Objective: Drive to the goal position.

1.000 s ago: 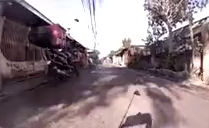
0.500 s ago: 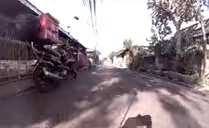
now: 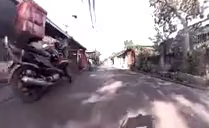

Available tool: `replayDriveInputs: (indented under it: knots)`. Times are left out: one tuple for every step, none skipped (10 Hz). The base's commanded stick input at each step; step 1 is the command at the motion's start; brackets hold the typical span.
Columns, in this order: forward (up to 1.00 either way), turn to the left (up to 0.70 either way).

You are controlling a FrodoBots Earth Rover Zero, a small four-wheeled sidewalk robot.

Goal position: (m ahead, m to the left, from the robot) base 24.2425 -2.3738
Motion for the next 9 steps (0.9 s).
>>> replayDriveInputs:
  knots:
    - [1.00, 0.00]
    - [1.00, 0.00]
    - [1.00, 0.00]
    - [1.00, 0.00]
    - [1.00, 0.00]
    - [1.00, 0.00]
    - [1.00, 0.00]
    - [1.00, 0.00]
    - [1.00, 0.00]
